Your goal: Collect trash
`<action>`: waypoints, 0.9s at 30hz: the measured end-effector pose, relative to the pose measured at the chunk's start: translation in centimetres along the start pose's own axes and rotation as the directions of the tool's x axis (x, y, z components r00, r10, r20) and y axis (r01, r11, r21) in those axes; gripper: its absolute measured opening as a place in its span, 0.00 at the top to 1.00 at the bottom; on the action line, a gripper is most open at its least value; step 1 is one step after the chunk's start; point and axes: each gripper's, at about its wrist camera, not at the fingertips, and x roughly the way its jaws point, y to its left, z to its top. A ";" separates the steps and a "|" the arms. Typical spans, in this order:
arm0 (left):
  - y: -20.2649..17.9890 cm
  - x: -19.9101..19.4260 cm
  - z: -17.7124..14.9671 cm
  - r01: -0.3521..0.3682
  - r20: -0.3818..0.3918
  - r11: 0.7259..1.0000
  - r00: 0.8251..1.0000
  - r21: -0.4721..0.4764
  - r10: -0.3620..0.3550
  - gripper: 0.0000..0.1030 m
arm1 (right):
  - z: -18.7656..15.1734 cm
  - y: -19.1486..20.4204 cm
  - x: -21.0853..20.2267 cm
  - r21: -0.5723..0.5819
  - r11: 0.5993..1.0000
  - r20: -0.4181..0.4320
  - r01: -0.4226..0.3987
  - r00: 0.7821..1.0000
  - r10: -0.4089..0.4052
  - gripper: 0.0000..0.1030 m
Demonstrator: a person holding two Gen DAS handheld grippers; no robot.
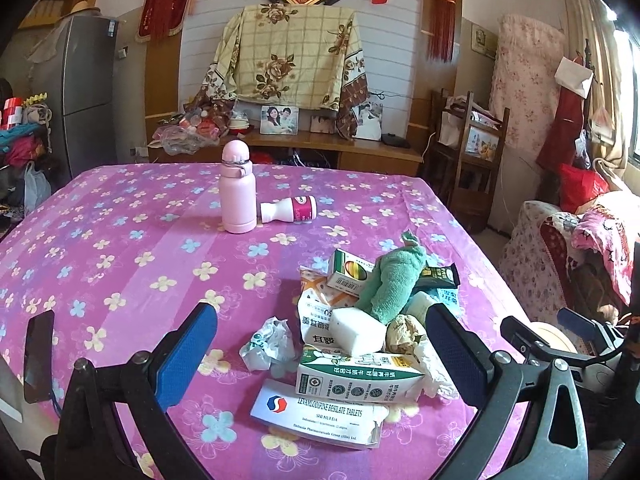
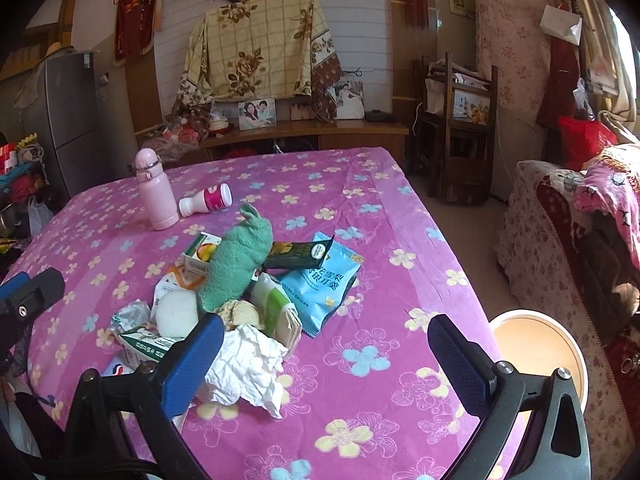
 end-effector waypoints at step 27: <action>0.0 -0.1 -0.4 -0.001 0.024 1.000 1.000 0.005 0.001 0.00 | 1.0 0.8 -2.0 -0.010 1.000 0.072 0.008 0.997 -0.008 0.00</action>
